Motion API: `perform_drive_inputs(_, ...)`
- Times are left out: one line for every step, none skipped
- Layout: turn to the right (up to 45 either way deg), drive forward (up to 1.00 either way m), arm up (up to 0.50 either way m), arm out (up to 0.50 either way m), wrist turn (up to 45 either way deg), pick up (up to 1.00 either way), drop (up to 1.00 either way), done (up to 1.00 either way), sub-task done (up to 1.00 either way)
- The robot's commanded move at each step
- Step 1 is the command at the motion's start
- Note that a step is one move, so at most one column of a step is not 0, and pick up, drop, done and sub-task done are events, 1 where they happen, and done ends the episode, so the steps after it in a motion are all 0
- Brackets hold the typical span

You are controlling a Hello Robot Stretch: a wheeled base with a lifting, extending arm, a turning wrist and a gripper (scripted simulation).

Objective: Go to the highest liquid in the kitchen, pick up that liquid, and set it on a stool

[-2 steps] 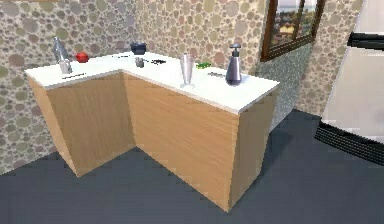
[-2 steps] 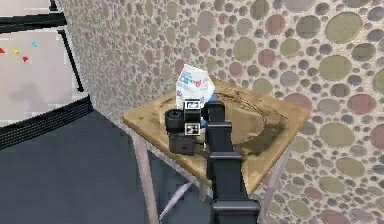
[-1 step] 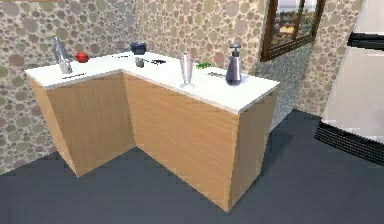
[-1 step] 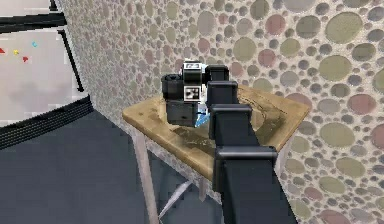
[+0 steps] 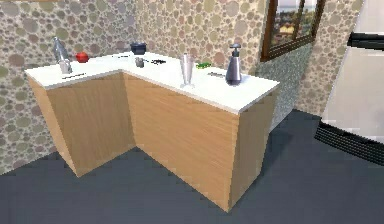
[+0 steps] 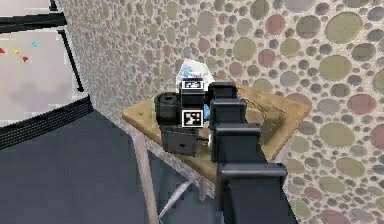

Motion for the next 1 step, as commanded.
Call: perform_drive_inputs(0.0,0.00,0.00,0.00,0.0,0.00,0.00,1.00,0.00)
